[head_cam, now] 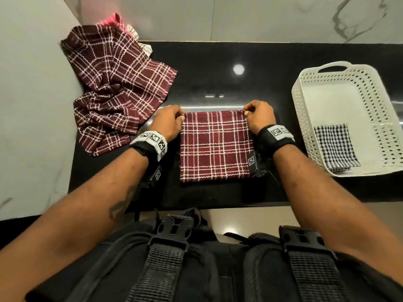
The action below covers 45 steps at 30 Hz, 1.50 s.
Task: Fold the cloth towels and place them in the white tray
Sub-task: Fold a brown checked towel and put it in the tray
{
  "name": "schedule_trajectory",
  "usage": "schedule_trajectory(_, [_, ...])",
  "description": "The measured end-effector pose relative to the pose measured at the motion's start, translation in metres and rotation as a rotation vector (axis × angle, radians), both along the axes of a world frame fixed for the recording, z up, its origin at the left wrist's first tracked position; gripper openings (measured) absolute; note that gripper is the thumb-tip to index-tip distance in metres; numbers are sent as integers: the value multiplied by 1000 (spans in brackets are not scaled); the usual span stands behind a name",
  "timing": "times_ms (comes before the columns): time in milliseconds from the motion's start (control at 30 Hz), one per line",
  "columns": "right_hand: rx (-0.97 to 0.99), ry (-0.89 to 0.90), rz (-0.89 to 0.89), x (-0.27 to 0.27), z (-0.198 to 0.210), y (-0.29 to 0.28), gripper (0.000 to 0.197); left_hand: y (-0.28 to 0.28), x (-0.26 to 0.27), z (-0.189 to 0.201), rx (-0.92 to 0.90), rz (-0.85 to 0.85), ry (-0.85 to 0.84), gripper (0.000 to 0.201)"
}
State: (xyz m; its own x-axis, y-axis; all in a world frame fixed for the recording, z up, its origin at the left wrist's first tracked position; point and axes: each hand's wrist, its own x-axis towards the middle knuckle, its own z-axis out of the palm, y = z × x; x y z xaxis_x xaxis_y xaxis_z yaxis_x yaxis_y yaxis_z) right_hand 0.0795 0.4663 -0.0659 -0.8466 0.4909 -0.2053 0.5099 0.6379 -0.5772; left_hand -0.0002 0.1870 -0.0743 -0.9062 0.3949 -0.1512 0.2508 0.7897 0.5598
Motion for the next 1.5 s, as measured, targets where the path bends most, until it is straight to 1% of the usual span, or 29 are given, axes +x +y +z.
schedule_trajectory(100, [-3,2,-4,-2,-4,0,14,1,-5,1,-17,-40,-18,13])
schedule_trajectory(267, [31,15,-3,-4,-3,-1,15,5,-9,4,-37,-15,-29,11])
schedule_trajectory(367, [150,-49,60,-8,0,-4,18,10,-9,7,-68,8,-45,16])
schedule_trajectory(400, [218,-95,92,-8,2,-6,22,12,-7,8,-108,5,-16,20])
schedule_trajectory(433, [293,-138,122,-7,5,-9,27,14,-4,9,-164,-12,53,25])
schedule_trajectory(500, [396,-147,206,-4,12,-21,34,22,7,13,-255,-103,272,31])
schedule_trajectory(533, [402,-125,281,-2,14,-30,36,28,15,15,-253,-187,355,34])
schedule_trajectory(567, [378,-118,381,1,14,-41,40,33,24,14,-235,-302,387,38])
schedule_trajectory(600, [337,-146,491,4,12,-52,48,38,32,11,-234,-427,379,46])
schedule_trajectory(633, [298,-215,593,9,9,-62,57,42,41,5,-280,-533,343,54])
schedule_trajectory(667, [274,-301,664,14,5,-68,66,43,47,-1,-361,-593,296,62])
schedule_trajectory(700, [274,-368,701,19,1,-69,73,41,53,-7,-438,-607,262,67])
schedule_trajectory(767, [302,-438,704,32,-7,-60,83,31,62,-15,-515,-563,240,74])
schedule_trajectory(867, [296,-491,594,51,-11,-29,94,13,71,-15,-548,-457,211,79])
schedule_trajectory(933, [333,-548,514,58,-9,-14,96,5,71,-13,-582,-382,206,80])
schedule_trajectory(1000, [410,-572,468,66,-3,-12,93,10,79,-6,-608,-335,185,79])
schedule_trajectory(1067, [419,-464,519,69,2,-27,86,24,86,0,-579,-369,207,75])
schedule_trajectory(1133, [372,-347,682,76,0,-51,79,41,99,2,-552,-458,231,69])
schedule_trajectory(1167, [353,-340,754,80,-2,-60,76,46,104,1,-556,-490,208,68])
schedule_trajectory(1200, [331,-356,781,83,-6,-66,76,47,107,-1,-560,-494,176,68])
schedule_trajectory(1300, [290,-414,680,95,-10,-51,84,26,117,-9,-553,-379,140,73])
schedule_trajectory(1367, [308,-475,611,103,-6,-35,89,4,121,-9,-573,-310,134,74])
schedule_trajectory(1467, [389,-556,528,114,3,-27,90,-11,127,-5,-619,-283,130,74])
schedule_trajectory(1500, [399,-536,515,115,7,-31,88,-7,130,-2,-611,-285,142,73])
